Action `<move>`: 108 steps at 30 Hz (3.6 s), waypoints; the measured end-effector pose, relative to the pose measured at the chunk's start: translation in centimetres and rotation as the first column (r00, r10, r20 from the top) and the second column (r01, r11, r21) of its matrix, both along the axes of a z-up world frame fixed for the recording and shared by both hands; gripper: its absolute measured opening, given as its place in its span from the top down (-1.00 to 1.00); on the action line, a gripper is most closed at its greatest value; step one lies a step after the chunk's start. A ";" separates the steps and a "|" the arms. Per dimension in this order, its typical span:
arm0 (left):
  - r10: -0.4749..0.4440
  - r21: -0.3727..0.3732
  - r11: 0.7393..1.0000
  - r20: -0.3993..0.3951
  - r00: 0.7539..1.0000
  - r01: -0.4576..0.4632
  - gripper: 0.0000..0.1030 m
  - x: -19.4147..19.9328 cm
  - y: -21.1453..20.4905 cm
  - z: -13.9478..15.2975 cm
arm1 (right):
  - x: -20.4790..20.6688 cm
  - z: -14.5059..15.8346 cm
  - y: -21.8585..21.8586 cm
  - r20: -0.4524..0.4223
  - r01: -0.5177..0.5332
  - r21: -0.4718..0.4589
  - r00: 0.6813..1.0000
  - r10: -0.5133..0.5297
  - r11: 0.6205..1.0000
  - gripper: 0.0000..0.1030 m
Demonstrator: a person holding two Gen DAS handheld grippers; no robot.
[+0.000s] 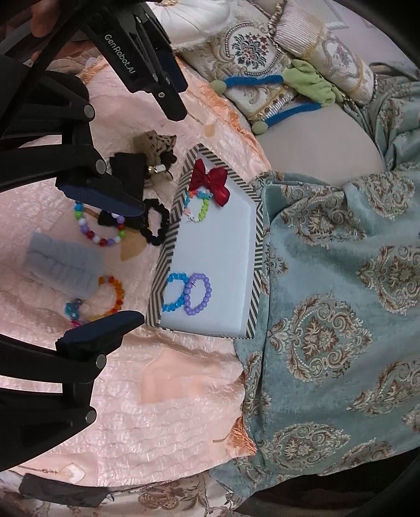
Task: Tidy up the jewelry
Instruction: 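Withdraw both open tools from the tray, then grasp the black velvet clip with the left tool while the right tool grasps the grey fluffy clip, then carry the black clip with the left tool while the right tool carries the grey clip over the tray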
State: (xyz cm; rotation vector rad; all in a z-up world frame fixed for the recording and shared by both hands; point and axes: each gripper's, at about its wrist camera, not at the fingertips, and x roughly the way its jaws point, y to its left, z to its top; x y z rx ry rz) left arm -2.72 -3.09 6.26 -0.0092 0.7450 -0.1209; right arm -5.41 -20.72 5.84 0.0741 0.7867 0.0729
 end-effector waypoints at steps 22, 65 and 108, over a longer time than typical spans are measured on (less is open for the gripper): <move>-0.011 -0.012 1.000 0.013 1.000 0.011 -0.06 -3.7 0.6 0.3 | -3.6 0.5 0.3 0.006 0.000 0.004 1.000 0.000 1.000 -0.23; -0.010 -0.182 0.982 -0.324 0.946 -0.052 -0.37 4.5 2.7 -8.8 | -0.5 -9.0 -2.2 -0.211 0.003 0.202 0.977 0.040 0.979 -0.23; -0.053 -0.285 0.958 -0.281 0.958 -0.030 -0.23 0.8 5.3 -5.3 | -2.2 -4.0 -1.3 -0.077 -0.095 0.221 0.991 0.114 0.971 0.51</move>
